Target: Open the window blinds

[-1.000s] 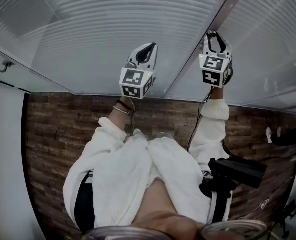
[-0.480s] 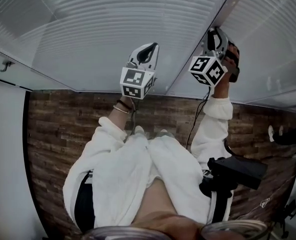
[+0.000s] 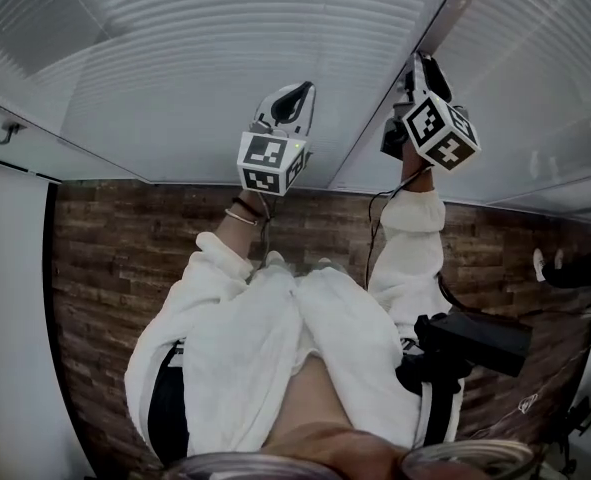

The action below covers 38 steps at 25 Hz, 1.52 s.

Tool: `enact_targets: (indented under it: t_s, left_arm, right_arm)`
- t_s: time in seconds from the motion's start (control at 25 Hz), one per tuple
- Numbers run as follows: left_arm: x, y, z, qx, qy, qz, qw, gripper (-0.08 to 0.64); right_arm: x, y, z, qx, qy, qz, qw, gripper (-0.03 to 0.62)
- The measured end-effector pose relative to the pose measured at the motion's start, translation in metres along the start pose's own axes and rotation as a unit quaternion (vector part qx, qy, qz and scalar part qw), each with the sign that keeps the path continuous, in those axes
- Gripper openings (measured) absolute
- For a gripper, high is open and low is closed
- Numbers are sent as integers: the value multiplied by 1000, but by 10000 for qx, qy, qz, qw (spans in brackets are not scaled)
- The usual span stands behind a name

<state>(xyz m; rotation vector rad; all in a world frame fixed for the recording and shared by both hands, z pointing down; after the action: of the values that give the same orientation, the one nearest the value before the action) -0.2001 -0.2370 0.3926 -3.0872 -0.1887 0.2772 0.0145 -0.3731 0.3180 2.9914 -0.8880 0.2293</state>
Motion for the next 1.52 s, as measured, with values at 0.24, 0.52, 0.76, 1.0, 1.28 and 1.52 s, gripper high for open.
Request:
enact_targets:
  t_s: [0.24, 0.52, 0.76, 1.0, 1.28, 1.52]
  left_arm:
    - [0, -2, 0, -34, 40, -16, 10000, 2]
    - [1, 1, 2, 6, 33, -33, 10000, 2]
    - [3, 3, 4, 24, 36, -40, 10000, 2]
    - [4, 1, 5, 20, 31, -40, 10000, 2]
    - [2, 2, 3, 19, -36, -5, 10000, 2]
    - [2, 1, 3, 31, -58, -19, 10000, 2]
  right_arm:
    - [-19, -7, 9, -334, -3040, -261, 9517, 133]
    - [-38, 2, 4, -702, -5133, -544, 8536, 132]
    - [-8, 0, 8, -98, -1445, -114, 9894, 132]
    - [0, -3, 6, 158, 172, 17, 9997, 132]
    - [3, -2, 4, 232, 872, 52, 9959, 132]
    - [5, -2, 2, 312, 1733, 178, 9842, 132]
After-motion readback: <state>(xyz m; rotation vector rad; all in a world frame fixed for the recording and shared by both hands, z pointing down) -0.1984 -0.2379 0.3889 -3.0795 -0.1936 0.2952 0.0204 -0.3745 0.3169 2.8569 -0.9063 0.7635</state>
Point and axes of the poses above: the fingertips, and each gripper's own axes: y forward along the fingers, x to its right, z out of its top, the point moved 10 cm from there along -y, backward along the fingers, and after that the axes turned 8 degrees about -y, right-handed, at the moved point
